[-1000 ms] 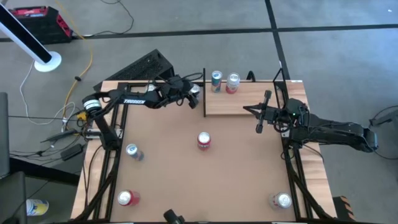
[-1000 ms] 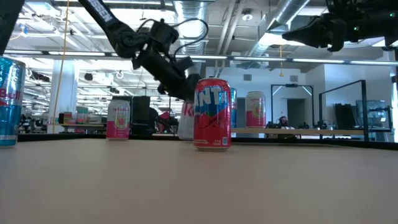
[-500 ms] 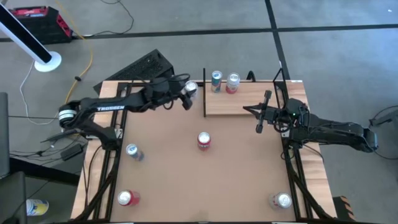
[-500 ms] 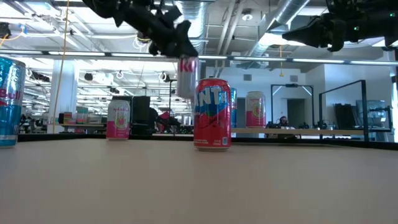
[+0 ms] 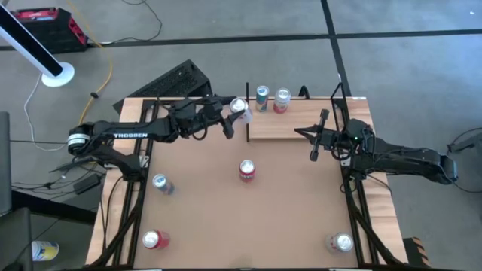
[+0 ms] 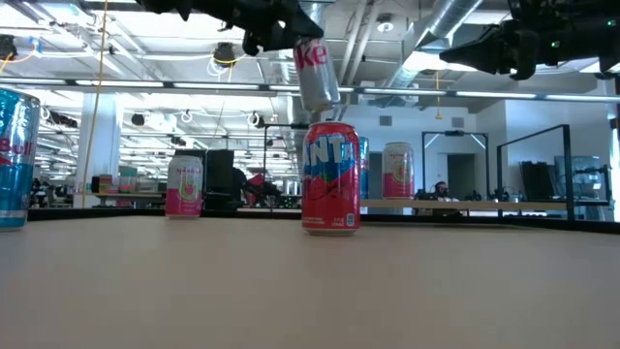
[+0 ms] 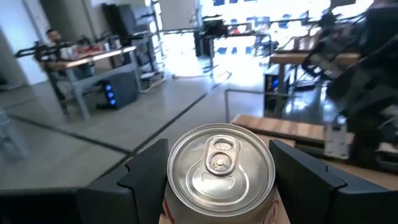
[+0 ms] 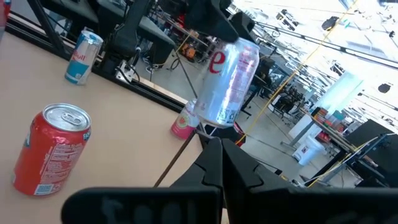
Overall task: Place canned beverage on shelf
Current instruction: Put the top red-silver soda can on the shelf
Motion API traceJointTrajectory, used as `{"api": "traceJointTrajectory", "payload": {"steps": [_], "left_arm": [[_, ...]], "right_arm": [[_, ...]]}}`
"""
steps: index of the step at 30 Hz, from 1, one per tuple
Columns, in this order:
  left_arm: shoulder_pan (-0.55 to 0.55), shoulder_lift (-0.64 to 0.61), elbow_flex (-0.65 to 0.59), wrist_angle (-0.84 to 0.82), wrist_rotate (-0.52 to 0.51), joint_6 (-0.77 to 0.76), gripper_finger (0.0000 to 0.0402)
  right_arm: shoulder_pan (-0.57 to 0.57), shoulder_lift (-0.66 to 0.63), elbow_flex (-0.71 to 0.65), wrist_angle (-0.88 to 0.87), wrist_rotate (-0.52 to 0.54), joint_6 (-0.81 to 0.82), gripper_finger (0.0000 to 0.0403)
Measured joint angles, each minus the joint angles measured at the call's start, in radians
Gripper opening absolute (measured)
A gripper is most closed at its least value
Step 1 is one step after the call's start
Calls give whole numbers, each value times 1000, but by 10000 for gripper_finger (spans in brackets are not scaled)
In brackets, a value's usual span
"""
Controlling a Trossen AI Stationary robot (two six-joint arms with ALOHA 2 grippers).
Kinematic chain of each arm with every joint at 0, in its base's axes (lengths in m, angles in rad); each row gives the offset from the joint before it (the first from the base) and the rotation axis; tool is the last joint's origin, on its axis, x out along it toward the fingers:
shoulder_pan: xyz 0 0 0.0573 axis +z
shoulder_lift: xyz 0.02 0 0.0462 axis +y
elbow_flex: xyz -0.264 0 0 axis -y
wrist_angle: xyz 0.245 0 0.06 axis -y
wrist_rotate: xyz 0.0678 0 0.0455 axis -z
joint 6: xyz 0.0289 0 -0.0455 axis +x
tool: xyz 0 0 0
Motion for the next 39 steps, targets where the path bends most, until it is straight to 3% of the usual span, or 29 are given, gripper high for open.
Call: {"api": "traceJointTrajectory", "payload": {"steps": [11, 18, 24, 32, 39], "left_arm": [[-24, 32, 1, 126, 158, -93, 231], [-48, 181, 39, 210, 245, -158, 231], [-74, 395, 234, 143, 329, -169, 231], [-58, 623, 594, -121, 303, -52, 231], [-6, 736, 760, -198, 303, -23, 231]], "right_arm": [[0, 0, 0, 2, 0, 0, 21], [0, 0, 0, 2, 1, 0, 21], [-10, 0, 0, -14, 7, -2, 21], [-53, -3, 0, -56, 133, 0, 21], [-87, -18, 0, -77, 180, 0, 21]]}}
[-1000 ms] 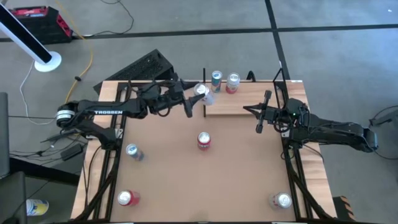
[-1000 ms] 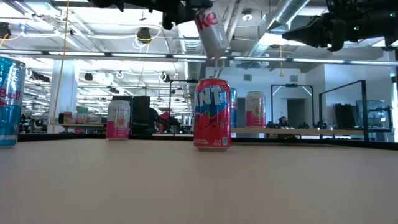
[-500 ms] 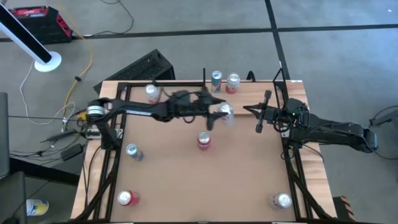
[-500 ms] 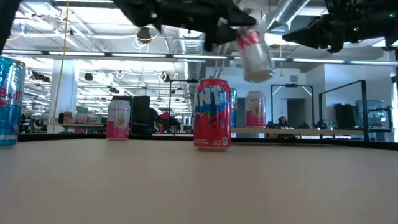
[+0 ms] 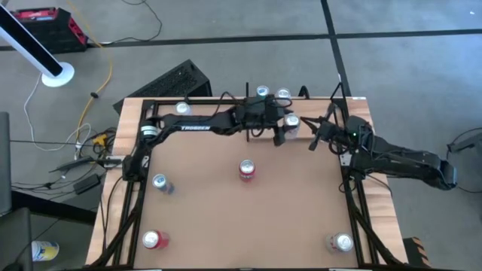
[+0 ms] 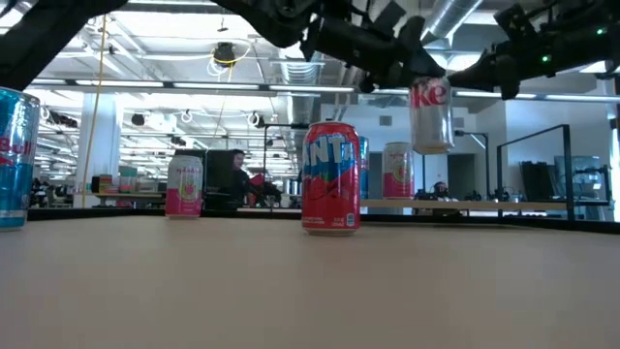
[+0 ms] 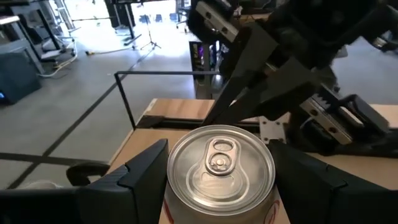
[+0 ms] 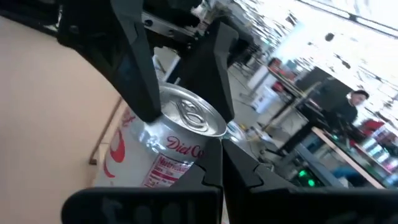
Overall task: Place canned beverage on shelf
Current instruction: Put the top red-silver soda can on the shelf
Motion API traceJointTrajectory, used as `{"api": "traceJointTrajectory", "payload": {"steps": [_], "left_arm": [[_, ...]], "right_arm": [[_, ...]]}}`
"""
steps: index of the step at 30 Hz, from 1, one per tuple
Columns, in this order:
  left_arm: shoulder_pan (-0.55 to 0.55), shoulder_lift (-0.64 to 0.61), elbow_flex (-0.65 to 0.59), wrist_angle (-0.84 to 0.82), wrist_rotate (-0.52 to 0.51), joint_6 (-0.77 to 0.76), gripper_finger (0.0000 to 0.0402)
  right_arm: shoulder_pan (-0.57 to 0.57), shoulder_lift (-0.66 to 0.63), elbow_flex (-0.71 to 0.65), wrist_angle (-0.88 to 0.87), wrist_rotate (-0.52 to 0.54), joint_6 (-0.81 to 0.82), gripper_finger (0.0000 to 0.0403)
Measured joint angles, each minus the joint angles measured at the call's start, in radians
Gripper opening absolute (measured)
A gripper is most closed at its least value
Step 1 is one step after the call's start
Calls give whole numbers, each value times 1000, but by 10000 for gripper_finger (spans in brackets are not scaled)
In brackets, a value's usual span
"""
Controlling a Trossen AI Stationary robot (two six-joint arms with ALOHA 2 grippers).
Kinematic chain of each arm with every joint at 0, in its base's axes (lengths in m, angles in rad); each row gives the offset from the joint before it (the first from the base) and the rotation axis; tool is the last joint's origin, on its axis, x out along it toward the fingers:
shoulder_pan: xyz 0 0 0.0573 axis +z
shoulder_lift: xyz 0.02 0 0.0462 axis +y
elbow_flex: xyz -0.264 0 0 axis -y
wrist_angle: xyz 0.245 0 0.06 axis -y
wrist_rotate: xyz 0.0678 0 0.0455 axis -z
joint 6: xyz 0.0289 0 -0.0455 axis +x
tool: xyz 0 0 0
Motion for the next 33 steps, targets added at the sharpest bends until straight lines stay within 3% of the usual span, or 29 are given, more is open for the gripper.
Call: {"api": "traceJointTrajectory", "payload": {"steps": [6, 14, 27, 33], "left_arm": [[70, 75, 26, 37, 4, -62, 231], [127, 140, 58, 38, 98, -176, 231], [123, 137, 56, -44, 52, -132, 242], [121, 136, 56, -53, 84, -126, 252]], "right_arm": [[-9, -48, 1, -21, 27, 34, 21], [4, -77, 1, -50, 30, 36, 21], [5, -77, 1, -52, 28, 35, 21], [8, -77, 1, -52, 7, 35, 21]]}}
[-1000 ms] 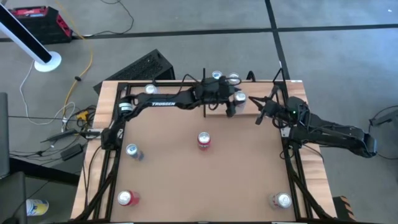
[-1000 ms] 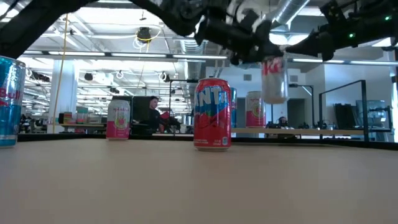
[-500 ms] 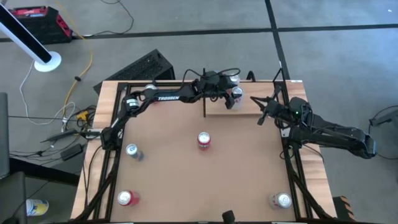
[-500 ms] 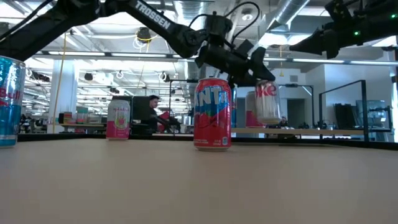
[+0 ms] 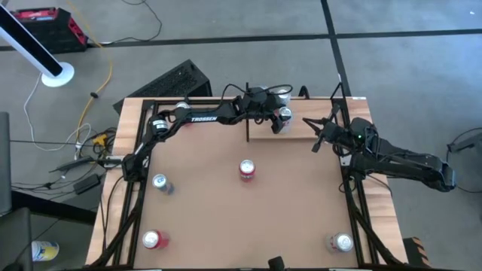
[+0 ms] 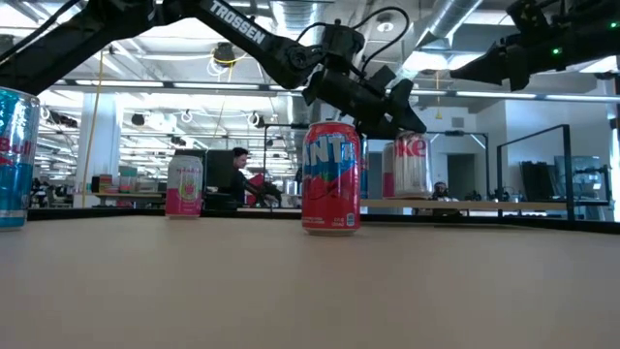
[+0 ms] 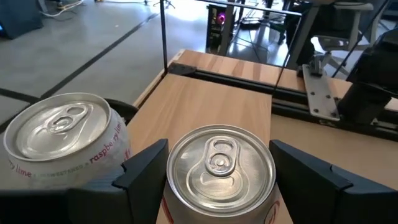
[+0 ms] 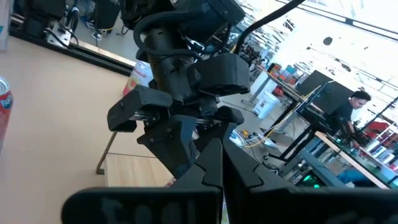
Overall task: Place canned beverage on shelf
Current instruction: Put the top red-silver soda can on the shelf
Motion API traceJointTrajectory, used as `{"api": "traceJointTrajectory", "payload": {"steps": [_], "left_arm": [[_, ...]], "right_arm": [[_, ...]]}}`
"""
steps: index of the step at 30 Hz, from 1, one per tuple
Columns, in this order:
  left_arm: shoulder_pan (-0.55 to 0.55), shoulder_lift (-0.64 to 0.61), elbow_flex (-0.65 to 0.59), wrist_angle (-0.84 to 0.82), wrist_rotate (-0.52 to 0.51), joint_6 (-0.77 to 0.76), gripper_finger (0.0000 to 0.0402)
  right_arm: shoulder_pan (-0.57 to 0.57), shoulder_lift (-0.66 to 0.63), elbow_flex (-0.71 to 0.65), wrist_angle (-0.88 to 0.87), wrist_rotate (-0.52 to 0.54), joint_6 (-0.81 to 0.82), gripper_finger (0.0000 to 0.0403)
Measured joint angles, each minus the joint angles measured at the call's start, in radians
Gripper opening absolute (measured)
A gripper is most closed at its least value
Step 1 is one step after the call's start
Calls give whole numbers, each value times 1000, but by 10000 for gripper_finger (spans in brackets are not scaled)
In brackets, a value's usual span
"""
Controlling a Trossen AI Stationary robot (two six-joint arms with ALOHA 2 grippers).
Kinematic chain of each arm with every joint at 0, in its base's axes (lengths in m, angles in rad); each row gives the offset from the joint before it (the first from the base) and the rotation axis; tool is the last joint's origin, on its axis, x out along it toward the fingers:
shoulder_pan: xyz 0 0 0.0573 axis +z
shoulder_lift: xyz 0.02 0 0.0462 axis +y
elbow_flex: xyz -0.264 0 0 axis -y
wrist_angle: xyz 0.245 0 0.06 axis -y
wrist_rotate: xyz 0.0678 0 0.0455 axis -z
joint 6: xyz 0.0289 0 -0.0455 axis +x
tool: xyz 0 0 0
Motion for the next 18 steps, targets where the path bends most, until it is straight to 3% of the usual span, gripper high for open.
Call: {"api": "traceJointTrajectory", "payload": {"steps": [18], "left_arm": [[-8, -1, 0, -3, 13, 35, 256]], "right_arm": [[0, 2, -1, 0, -1, 0, 21]]}}
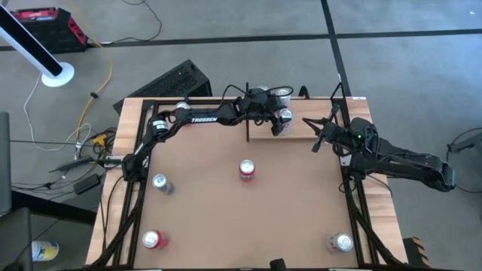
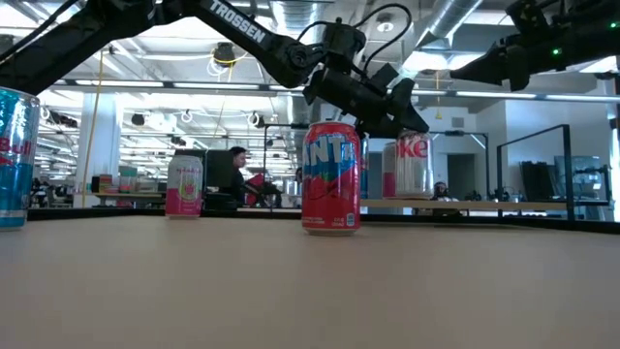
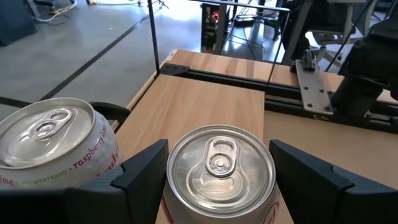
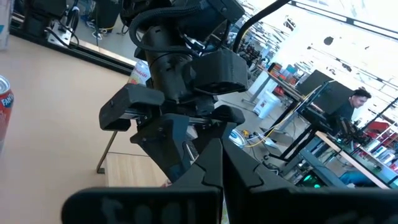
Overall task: Place canned beverage on shelf
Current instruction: Put the top red-silver soda can on the shelf
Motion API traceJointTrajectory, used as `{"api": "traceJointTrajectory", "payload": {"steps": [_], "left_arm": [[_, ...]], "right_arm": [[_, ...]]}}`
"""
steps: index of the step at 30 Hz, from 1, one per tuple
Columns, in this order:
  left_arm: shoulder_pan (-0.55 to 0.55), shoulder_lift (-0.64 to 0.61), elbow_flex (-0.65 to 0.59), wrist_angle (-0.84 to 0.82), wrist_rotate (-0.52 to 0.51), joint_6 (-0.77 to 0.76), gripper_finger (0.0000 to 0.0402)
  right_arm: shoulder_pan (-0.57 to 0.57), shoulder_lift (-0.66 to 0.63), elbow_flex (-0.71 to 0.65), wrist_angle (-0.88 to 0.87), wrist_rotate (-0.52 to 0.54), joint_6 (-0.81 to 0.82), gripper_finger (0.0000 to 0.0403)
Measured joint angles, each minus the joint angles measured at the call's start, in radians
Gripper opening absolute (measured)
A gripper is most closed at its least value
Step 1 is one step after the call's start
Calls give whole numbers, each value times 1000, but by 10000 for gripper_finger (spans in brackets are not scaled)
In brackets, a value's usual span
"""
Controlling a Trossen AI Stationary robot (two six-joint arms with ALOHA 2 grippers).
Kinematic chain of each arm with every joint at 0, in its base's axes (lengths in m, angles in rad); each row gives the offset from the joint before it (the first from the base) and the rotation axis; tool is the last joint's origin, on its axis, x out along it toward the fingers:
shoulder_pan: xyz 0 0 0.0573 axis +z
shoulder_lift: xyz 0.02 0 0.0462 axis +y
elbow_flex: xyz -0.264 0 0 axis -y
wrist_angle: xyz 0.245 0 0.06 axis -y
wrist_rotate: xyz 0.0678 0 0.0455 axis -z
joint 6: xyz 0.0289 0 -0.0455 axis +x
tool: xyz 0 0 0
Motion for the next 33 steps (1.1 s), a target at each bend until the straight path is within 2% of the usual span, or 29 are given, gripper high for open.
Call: {"api": "traceJointTrajectory", "payload": {"steps": [4, 15, 19, 23, 27, 30, 33], "left_arm": [[-2, 0, 0, -1, 2, 23, 262], [-4, -15, 13, -9, 5, -9, 319], [-5, -86, 21, -68, 4, -6, 321], [-6, -187, 22, -221, -11, 3, 321], [-25, -295, 21, -449, -106, 15, 321], [-69, -385, -35, -564, -261, 47, 320], [-131, -477, -152, -581, -433, 76, 314]], "right_arm": [[0, 0, 0, 0, 0, 0, 21], [0, 0, 0, -2, -2, 8, 21], [0, 0, 0, -5, -2, 19, 21], [0, 12, 0, -18, -2, 51, 21], [-2, 75, 10, -18, -2, 107, 21], [-2, 160, 42, -14, -2, 131, 21], [1, 256, 74, -17, -39, 134, 20]]}}
